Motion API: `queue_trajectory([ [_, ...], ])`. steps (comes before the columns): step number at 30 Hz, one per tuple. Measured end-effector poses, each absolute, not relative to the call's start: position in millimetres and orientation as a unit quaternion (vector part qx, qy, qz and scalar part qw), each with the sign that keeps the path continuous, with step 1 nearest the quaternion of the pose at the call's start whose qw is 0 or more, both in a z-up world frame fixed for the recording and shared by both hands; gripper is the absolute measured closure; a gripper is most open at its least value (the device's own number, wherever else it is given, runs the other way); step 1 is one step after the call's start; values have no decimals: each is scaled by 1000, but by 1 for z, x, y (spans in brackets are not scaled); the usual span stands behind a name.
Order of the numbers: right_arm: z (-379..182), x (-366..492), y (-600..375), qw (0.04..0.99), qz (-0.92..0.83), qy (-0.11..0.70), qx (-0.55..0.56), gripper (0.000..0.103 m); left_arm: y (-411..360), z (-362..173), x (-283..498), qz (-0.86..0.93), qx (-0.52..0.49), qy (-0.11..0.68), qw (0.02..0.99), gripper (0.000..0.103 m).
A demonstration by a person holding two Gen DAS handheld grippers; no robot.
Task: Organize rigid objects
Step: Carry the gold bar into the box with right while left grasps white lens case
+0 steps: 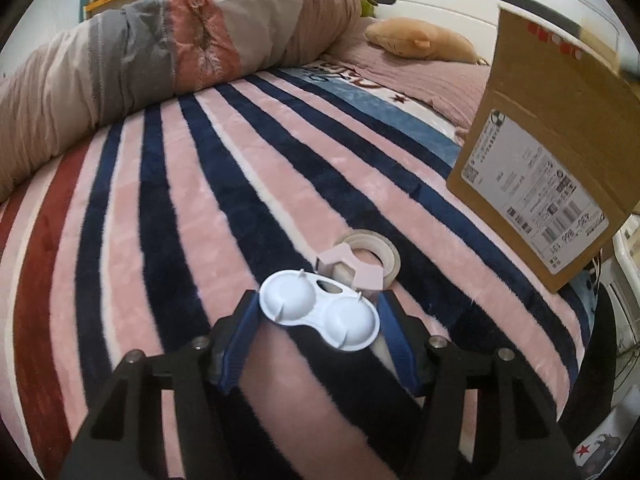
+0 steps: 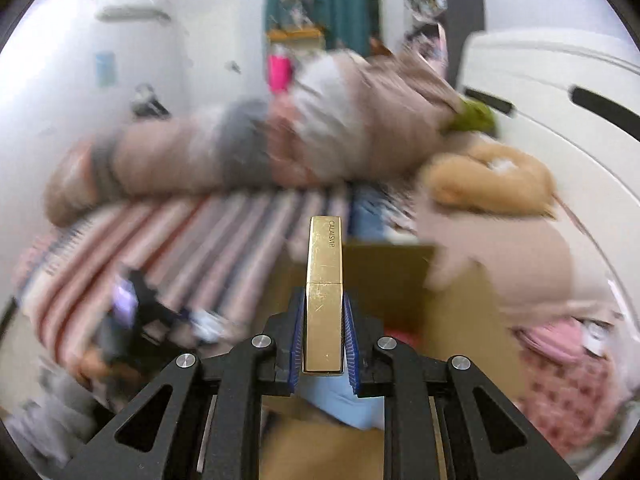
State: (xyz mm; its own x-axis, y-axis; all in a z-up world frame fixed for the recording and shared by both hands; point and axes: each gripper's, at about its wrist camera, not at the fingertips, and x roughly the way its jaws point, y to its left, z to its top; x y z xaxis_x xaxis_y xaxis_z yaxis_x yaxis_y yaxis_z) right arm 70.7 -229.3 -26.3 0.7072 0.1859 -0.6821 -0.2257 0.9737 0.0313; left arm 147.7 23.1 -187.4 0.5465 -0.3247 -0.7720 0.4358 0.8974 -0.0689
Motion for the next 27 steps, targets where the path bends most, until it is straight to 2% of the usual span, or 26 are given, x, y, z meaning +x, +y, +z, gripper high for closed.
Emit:
queue_trajectory([
  [3, -63, 86, -247, 904, 81, 417, -42, 89, 27, -175, 142, -209, 58, 417, 883, 46],
  [7, -86, 94, -262, 895, 48, 441, -38, 87, 29, -152, 133, -200, 58, 404, 891, 46],
  [9, -83, 90, -259, 901, 45, 430, -46, 73, 28, -135, 129, -199, 58, 395, 895, 46],
  [10, -79, 86, -258, 905, 44, 421, -49, 70, 26, -124, 126, -196, 62, 388, 898, 46],
  [15, -60, 64, -254, 923, 92, 374, -23, 68, 1, -53, 114, -222, 87, 337, 911, 46],
  [21, -50, 27, -240, 925, 165, 342, -12, 68, -87, 22, 118, -326, 133, 304, 885, 46],
  [24, -49, 17, -238, 928, 159, 336, -26, 68, -141, 27, 128, -370, 175, 318, 855, 46],
  [27, -50, 12, -250, 933, 126, 335, -36, 66, -180, 4, 141, -388, 202, 375, 818, 46],
])
